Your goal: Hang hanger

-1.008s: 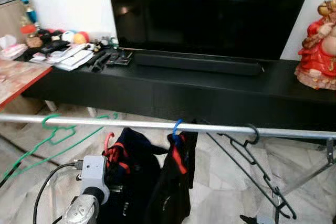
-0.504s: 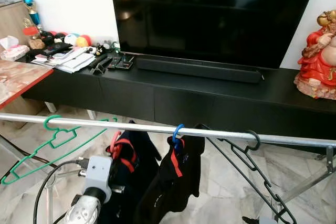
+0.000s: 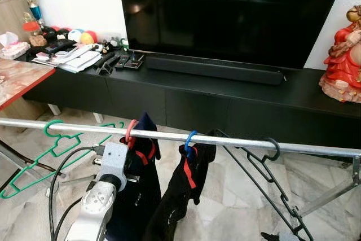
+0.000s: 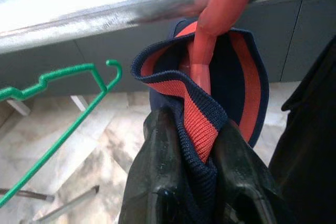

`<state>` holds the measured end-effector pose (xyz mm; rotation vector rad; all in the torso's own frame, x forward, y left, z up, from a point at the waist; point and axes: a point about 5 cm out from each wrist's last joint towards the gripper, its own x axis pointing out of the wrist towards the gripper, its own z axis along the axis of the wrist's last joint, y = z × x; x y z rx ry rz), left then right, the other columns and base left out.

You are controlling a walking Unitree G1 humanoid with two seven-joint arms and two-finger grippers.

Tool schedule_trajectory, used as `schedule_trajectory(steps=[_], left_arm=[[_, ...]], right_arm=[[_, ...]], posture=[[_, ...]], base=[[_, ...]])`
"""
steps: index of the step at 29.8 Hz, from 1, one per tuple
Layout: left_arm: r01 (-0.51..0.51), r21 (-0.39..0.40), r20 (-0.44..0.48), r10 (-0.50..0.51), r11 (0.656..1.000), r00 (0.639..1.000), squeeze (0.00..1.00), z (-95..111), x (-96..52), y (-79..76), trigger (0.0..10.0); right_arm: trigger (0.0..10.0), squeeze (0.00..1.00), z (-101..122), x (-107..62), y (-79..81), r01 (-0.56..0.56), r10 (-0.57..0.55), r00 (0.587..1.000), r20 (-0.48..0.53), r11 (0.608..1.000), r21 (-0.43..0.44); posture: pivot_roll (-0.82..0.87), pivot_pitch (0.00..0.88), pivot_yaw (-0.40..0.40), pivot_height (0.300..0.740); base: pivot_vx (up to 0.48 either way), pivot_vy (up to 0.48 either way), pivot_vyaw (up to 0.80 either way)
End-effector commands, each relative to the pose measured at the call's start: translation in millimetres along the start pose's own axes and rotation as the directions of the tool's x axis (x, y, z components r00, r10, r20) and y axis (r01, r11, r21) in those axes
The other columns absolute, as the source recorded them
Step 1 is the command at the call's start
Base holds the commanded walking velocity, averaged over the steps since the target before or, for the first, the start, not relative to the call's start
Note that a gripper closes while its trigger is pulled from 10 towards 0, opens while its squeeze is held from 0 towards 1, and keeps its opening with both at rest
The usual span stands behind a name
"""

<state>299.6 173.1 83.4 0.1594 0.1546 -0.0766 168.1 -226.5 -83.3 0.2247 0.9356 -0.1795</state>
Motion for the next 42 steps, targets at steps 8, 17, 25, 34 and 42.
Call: schedule_trajectory(steps=[8, 17, 25, 34, 42], left_arm=[[-0.044, -0.089, -0.158, 0.029, 0.995, 0.987, 0.00, -17, 9.9, 1.7, 10.0], [-0.061, -0.135, -0.200, 0.033, 0.989, 0.979, 1.00, -36, 0.6, -5.9, 10.0], [-0.029, -0.151, -0.017, 0.027, 0.988, 0.999, 1.00, -20, -32.7, -5.3, 10.0], [-0.082, -0.163, 0.032, 0.089, 0.983, 0.996, 1.00, -20, -66.8, 6.9, 10.0], [-0.344, -0.161, -0.224, 0.305, 0.925, 0.926, 0.69, -87, -94.9, 57.6, 10.0]], right_arm=[[10.0, 0.00, 2, 0.1, -1.3, 0.008, -0.008, 1.000, -0.002, 1.000, -0.005], [10.0, 0.00, 1, 0.1, -1.5, 0.009, -0.009, 1.000, -0.002, 1.000, -0.004], [10.0, 0.00, 1, 0.1, -1.2, 0.008, -0.008, 1.000, -0.004, 1.000, -0.006], [10.0, 0.00, 0, 0.0, -0.8, 0.006, -0.006, 1.000, -0.006, 1.000, -0.006], [10.0, 0.00, 0, 0.2, 0.4, 0.007, -0.007, 1.000, -0.006, 1.000, 0.000]], posture=[[0.00, 0.021, -0.013, 0.740], [-0.01, 0.019, -0.008, 0.740], [0.01, 0.025, -0.001, 0.740], [0.02, 0.017, 0.005, 0.740], [0.02, 0.000, 0.015, 0.740]], base=[[0.000, 0.000, 0.00], [0.000, 0.000, 0.00], [0.000, 0.000, 0.00], [0.000, 0.000, 0.00], [0.000, 0.000, 0.00]])
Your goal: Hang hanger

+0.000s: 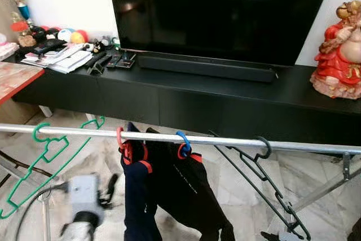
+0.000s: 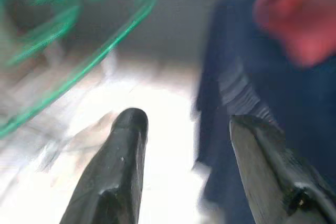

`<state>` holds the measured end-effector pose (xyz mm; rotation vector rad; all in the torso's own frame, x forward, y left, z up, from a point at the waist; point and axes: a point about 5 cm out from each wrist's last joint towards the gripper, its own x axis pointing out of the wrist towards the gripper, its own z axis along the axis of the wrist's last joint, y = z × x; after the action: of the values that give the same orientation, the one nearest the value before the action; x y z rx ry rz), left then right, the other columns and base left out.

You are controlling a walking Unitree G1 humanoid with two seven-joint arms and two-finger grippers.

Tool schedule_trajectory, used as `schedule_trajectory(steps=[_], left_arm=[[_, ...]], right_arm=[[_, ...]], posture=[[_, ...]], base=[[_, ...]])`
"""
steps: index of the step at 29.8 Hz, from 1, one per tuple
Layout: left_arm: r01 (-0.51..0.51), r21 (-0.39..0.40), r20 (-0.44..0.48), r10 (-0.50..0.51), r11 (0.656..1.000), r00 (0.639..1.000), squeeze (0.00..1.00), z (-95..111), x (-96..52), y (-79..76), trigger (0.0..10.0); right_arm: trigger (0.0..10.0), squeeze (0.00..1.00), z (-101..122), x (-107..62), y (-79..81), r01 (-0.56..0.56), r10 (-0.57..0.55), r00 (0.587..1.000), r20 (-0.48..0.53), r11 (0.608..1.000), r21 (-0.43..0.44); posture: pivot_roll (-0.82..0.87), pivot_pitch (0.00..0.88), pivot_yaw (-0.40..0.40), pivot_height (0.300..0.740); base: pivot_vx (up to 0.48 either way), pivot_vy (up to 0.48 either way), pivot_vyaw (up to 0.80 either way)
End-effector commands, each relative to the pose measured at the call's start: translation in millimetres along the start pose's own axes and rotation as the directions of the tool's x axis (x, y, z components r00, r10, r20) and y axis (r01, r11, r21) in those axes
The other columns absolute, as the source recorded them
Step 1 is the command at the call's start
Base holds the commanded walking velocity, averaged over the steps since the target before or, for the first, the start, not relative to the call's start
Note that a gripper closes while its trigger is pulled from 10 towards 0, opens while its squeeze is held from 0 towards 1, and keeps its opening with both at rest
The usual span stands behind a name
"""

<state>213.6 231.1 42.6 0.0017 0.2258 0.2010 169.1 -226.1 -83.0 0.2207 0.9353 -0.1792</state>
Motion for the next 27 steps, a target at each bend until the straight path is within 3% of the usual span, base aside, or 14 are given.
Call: schedule_trajectory(steps=[1, 2, 3, 4, 5, 6, 7, 9, 12, 14, 17, 20, 27], left_arm=[[-0.086, -0.005, -0.104, 0.085, 0.996, 0.991, 0.69, -23, -6.2, 21.2, 10.0], [-0.106, 0.048, -0.241, 0.114, 0.993, 0.964, 0.00, -50, -6.1, 37.9, 10.0], [-0.090, 0.112, -0.305, 0.121, 0.990, 0.945, 0.00, -63, -5.7, 44.6, 10.0], [-0.090, 0.112, -0.305, 0.121, 0.990, 0.945, 0.00, -63, -5.7, 44.6, 10.0], [-0.045, 0.189, -0.370, 0.114, 0.981, 0.922, 0.00, -74, -5.7, 47.9, 10.0], [-0.045, 0.189, -0.370, 0.114, 0.981, 0.922, 0.00, -74, -5.7, 47.9, 10.0], [-0.004, 0.214, -0.443, 0.100, 0.977, 0.891, 0.00, -85, -7.5, 49.2, 10.0], [-0.004, 0.214, -0.443, 0.100, 0.977, 0.891, 0.00, -85, -7.5, 49.2, 10.0], [0.122, 0.158, -0.608, -0.001, 0.980, 0.794, 0.00, -112, -11.5, 28.0, 10.0], [0.139, 0.145, -0.624, -0.019, 0.980, 0.781, 0.00, -115, -12.2, 23.4, 10.0], [0.209, 0.147, -0.700, -0.047, 0.967, 0.712, 0.00, -131, -20.1, 4.5, 10.0], [0.225, 0.151, -0.709, -0.053, 0.963, 0.703, 0.00, -133, -19.4, -2.9, 10.0], [0.206, 0.122, -0.689, -0.067, 0.971, 0.721, 0.00, -127, -7.1, -16.9, 10.0]], right_arm=[[10.0, 0.00, -1, -0.1, -0.3, 0.006, -0.006, 1.000, -0.007, 1.000, 0.003], [10.0, 0.00, -2, 0.0, 0.3, 0.008, -0.008, 1.000, -0.007, 1.000, 0.006], [10.0, 0.00, -2, 0.0, 0.6, 0.009, -0.009, 1.000, -0.008, 1.000, 0.007], [10.0, 0.00, -2, 0.0, 0.6, 0.009, -0.009, 1.000, -0.008, 1.000, 0.007], [10.0, 0.00, -2, 0.1, 0.9, 0.010, -0.010, 1.000, -0.008, 1.000, 0.008], [10.0, 0.00, -2, 0.1, 0.9, 0.010, -0.010, 1.000, -0.008, 1.000, 0.008], [10.0, 0.00, -2, 0.2, 1.1, 0.013, -0.012, 1.000, -0.009, 1.000, 0.013], [10.0, 0.00, -2, 0.2, 1.1, 0.013, -0.012, 1.000, -0.009, 1.000, 0.013], [10.0, 0.00, -3, 0.2, 0.9, 0.032, -0.032, 0.999, -0.014, 0.999, 0.022], [10.0, 0.00, -3, 0.2, 0.7, 0.037, -0.037, 0.999, -0.015, 0.999, 0.023], [10.0, 0.00, -4, 0.4, 1.9, 0.035, -0.034, 0.999, -0.017, 0.999, 0.019], [10.0, 0.00, -3, 0.6, 2.7, 0.033, -0.032, 0.999, -0.015, 0.999, 0.024], [10.0, 0.00, -3, 1.1, 4.1, 0.037, -0.036, 0.999, -0.014, 0.998, 0.041]], posture=[[0.02, 0.000, 0.015, 0.740], [0.02, 0.000, 0.017, 0.740], [0.02, 0.000, 0.020, 0.740], [0.02, 0.000, 0.020, 0.740], [0.02, 0.000, 0.019, 0.740], [0.02, 0.000, 0.019, 0.740], [0.02, 0.000, 0.020, 0.740], [0.02, 0.000, 0.020, 0.740], [0.01, 0.000, 0.026, 0.740], [0.01, 0.000, 0.026, 0.740], [-0.02, 0.000, 0.025, 0.740], [-0.02, 0.000, 0.029, 0.740], [0.00, 0.000, 0.024, 0.740]], base=[[0.000, 0.000, 0.00], [0.000, 0.000, 0.00], [0.000, 0.000, 0.00], [0.000, 0.000, 0.00], [0.000, 0.000, 0.00], [0.000, 0.000, 0.00], [0.000, 0.000, 0.00], [0.000, 0.000, 0.00], [0.000, 0.000, 0.00], [0.000, 0.000, 0.00], [0.000, 0.000, 0.00], [0.000, 0.000, 0.00], [0.000, 0.000, 0.00]])
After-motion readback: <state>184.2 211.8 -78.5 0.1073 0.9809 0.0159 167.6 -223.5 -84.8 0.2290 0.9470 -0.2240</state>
